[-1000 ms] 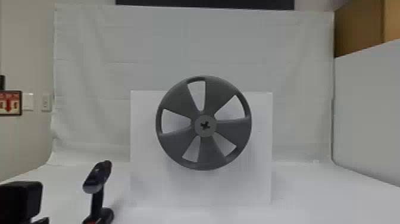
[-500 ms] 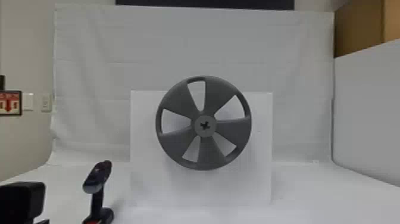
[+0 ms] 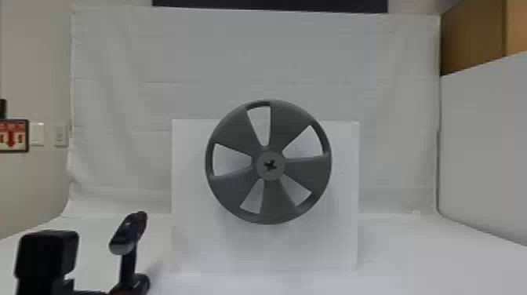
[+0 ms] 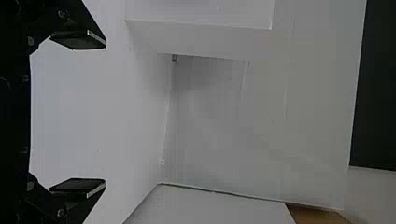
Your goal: Grasp the drill and bring into the middle of wheel
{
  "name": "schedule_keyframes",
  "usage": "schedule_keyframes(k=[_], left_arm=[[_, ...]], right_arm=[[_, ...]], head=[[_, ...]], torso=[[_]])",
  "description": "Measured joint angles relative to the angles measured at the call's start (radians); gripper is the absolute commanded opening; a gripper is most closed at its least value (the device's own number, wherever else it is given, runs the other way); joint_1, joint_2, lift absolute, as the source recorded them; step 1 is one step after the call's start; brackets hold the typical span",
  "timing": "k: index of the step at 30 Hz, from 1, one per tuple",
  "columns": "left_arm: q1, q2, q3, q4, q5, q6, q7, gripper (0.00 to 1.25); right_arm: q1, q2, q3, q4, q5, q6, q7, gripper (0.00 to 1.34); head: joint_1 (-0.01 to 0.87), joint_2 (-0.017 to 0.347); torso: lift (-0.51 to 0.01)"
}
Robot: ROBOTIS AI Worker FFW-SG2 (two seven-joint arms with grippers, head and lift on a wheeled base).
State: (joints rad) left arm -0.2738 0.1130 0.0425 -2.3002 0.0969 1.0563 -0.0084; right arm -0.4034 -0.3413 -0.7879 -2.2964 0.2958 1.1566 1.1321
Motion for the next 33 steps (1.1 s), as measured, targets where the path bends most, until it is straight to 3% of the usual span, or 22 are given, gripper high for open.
schedule_keyframes(k=[11, 33], left_arm=[[-0.039, -0.011, -0.009, 0.131, 0.034, -0.117, 0.013, 1.15], [-0.134, -0.02, -0.057, 0.34, 0.069, -0.284, 0.118, 1.15]], right_arm=[[0.001, 0.001, 0.005, 0.0, 0.002, 0.002, 0.0, 1.1], [-0.002, -0.002, 0.029, 0.003, 0.015, 0.006, 0.0, 1.1]], head=[[0.0, 0.0], [0.0, 0.0]], torso=[[-0.406], [-0.406]])
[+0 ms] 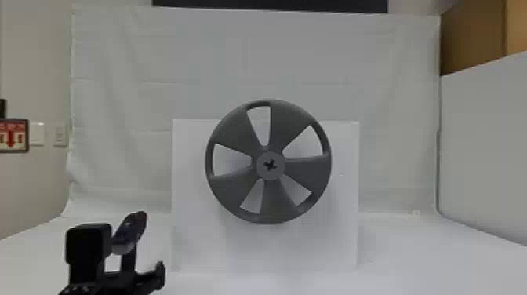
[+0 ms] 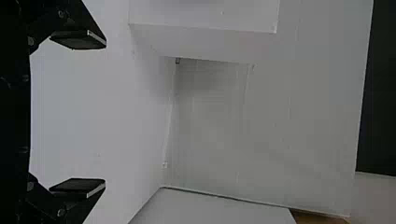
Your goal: Grasp the drill and bring into the middle of wheel
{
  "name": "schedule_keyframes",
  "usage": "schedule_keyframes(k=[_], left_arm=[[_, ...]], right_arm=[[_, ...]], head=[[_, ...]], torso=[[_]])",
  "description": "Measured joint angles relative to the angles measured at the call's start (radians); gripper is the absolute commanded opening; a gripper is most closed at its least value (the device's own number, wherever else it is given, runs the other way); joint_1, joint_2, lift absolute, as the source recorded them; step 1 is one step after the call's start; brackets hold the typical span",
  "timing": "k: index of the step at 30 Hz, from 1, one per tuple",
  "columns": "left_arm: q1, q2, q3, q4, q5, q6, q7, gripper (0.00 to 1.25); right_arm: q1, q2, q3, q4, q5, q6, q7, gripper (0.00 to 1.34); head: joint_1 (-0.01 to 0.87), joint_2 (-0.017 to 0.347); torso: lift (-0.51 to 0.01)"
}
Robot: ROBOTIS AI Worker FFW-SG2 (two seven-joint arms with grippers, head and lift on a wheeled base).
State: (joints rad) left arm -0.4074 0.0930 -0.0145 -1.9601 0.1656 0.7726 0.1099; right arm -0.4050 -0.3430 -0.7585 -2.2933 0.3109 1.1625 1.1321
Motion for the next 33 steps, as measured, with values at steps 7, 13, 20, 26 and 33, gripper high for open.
schedule_keyframes(k=[7, 13, 20, 26, 33], left_arm=[[-0.029, -0.003, -0.006, 0.061, -0.009, -0.03, 0.007, 1.15], [-0.049, -0.007, -0.004, 0.119, -0.015, -0.068, 0.011, 1.15], [-0.073, -0.007, -0.008, 0.165, -0.036, -0.102, 0.012, 1.15], [-0.091, -0.009, -0.008, 0.197, -0.05, -0.112, 0.013, 1.15], [-0.104, -0.01, -0.006, 0.222, -0.056, -0.12, 0.014, 1.15]], right_arm=[[-0.001, -0.001, 0.005, 0.001, 0.002, 0.001, 0.0, 1.1], [0.0, -0.002, 0.006, 0.002, 0.002, 0.002, 0.0, 1.1], [0.002, -0.003, 0.006, 0.002, 0.002, 0.004, 0.0, 1.1], [0.002, -0.005, 0.009, 0.002, 0.002, 0.005, 0.0, 1.1], [0.002, -0.005, 0.012, 0.003, 0.002, 0.005, 0.0, 1.1]], head=[[0.0, 0.0], [0.0, 0.0], [0.0, 0.0], [0.0, 0.0], [0.0, 0.0]], torso=[[-0.406], [-0.406], [-0.406], [-0.406], [-0.406]])
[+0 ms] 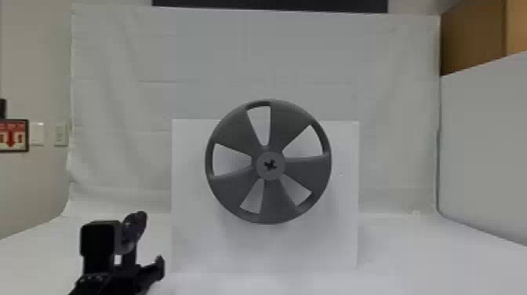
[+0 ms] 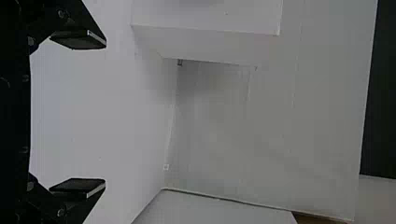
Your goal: Grasp the drill and bring into the middle of wheel
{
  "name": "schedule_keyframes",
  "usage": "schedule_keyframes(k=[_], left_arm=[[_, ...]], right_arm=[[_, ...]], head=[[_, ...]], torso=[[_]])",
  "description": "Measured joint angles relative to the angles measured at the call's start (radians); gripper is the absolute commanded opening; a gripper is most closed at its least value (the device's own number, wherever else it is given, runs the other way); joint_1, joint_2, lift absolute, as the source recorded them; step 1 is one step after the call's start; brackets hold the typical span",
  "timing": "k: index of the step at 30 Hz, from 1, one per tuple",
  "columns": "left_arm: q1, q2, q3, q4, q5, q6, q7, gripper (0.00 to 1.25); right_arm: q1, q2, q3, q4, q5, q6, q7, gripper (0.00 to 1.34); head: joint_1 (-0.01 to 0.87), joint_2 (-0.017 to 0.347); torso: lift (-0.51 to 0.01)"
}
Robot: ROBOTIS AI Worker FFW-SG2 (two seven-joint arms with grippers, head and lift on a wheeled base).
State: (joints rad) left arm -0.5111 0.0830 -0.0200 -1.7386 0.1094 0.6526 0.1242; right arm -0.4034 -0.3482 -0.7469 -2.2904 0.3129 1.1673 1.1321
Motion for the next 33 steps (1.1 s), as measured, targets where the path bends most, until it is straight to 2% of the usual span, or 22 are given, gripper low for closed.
schedule_keyframes(k=[11, 21, 24, 26, 27, 28, 33], left_arm=[[-0.024, -0.004, -0.002, 0.038, -0.01, -0.018, 0.014, 1.15], [-0.035, -0.009, -0.003, 0.062, -0.016, -0.021, 0.018, 1.07], [-0.035, -0.009, -0.002, 0.066, -0.016, -0.021, 0.018, 0.92], [-0.035, -0.01, -0.001, 0.069, -0.014, -0.021, 0.018, 0.65], [-0.035, -0.01, 0.0, 0.07, -0.014, -0.021, 0.018, 0.56], [-0.035, -0.01, 0.0, 0.071, -0.012, -0.021, 0.018, 0.52], [-0.032, -0.012, 0.003, 0.077, -0.001, -0.02, 0.027, 0.53]], right_arm=[[0.001, 0.0, 0.005, 0.0, 0.001, 0.002, 0.0, 1.1], [0.002, -0.003, 0.007, 0.0, 0.002, 0.003, 0.0, 1.1], [0.002, -0.004, 0.007, 0.0, 0.002, 0.004, 0.0, 1.1], [0.002, -0.004, 0.008, 0.0, 0.002, 0.004, 0.0, 1.1], [0.002, -0.004, 0.008, 0.0, 0.002, 0.004, 0.0, 1.1], [0.002, -0.004, 0.008, 0.0, 0.002, 0.004, 0.0, 1.1], [0.001, -0.005, 0.01, 0.0, 0.002, 0.005, 0.0, 1.1]], head=[[0.0, 0.0], [0.0, 0.0], [0.0, 0.0], [0.0, 0.0], [0.0, 0.0], [0.0, 0.0], [0.0, 0.0]], torso=[[-0.406], [-0.406], [-0.406], [-0.406], [-0.406], [-0.406], [-0.406]])
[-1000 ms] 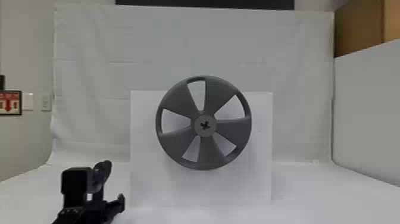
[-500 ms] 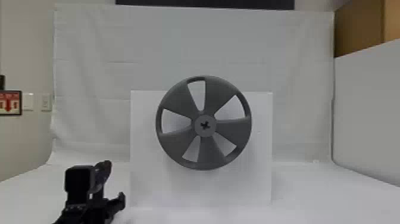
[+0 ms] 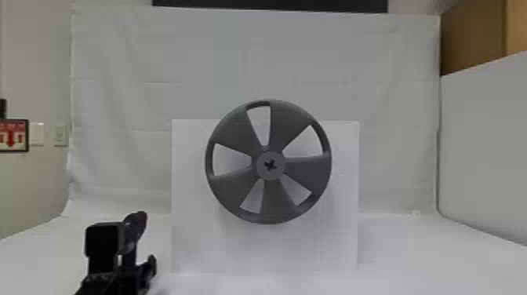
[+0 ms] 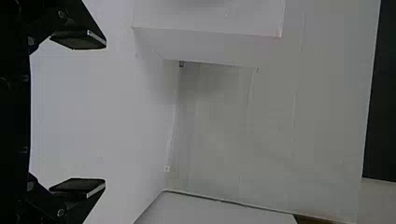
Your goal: Grasp the drill and bring into the middle of wheel
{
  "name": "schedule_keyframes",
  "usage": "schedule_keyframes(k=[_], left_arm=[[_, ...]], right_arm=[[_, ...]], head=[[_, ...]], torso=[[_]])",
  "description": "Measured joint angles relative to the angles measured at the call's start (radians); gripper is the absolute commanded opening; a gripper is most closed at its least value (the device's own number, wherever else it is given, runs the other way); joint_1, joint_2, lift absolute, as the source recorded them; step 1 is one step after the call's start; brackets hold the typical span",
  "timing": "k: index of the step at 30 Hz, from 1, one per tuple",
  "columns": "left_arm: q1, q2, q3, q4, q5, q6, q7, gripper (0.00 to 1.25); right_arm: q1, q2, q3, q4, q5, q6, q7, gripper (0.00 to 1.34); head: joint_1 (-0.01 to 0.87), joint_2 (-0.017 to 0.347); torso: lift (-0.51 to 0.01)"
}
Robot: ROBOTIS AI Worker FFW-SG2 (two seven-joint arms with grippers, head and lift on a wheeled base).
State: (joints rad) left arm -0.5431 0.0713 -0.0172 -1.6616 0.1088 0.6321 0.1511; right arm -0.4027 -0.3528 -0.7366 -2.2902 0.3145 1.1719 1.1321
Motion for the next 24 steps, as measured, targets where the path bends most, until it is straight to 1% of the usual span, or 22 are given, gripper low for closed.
schedule_keyframes(k=[3, 7, 14, 19, 22, 24], left_arm=[[0.001, -0.001, 0.002, 0.008, 0.012, 0.001, 0.001, 0.51], [0.001, -0.001, 0.006, 0.017, 0.025, 0.013, 0.001, 0.41], [-0.004, -0.001, 0.007, 0.019, 0.023, 0.04, 0.003, 0.39], [-0.005, -0.001, 0.005, 0.019, 0.02, 0.043, 0.016, 0.25], [-0.005, -0.001, 0.003, 0.019, 0.023, 0.043, 0.025, 0.23], [-0.005, -0.002, 0.001, 0.019, 0.023, 0.043, 0.027, 0.14]], right_arm=[[-0.001, 0.0, 0.0, 0.0, 0.0, 0.0, 0.0, 1.1], [-0.001, -0.001, 0.0, 0.0, 0.0, 0.0, 0.0, 1.1], [-0.001, -0.002, 0.002, 0.0, 0.0, 0.0, 0.0, 1.1], [-0.001, -0.002, 0.002, 0.0, 0.0, 0.0, 0.0, 1.1], [-0.001, -0.001, 0.002, 0.0, 0.0, 0.0, 0.0, 1.1], [-0.001, -0.001, 0.002, 0.0, 0.0, 0.0, 0.0, 1.1]], head=[[0.0, 0.0], [0.0, 0.0], [0.0, 0.0], [0.0, 0.0], [0.0, 0.0], [0.0, 0.0]], torso=[[-0.406], [-0.406], [-0.406], [-0.406], [-0.406], [-0.406]])
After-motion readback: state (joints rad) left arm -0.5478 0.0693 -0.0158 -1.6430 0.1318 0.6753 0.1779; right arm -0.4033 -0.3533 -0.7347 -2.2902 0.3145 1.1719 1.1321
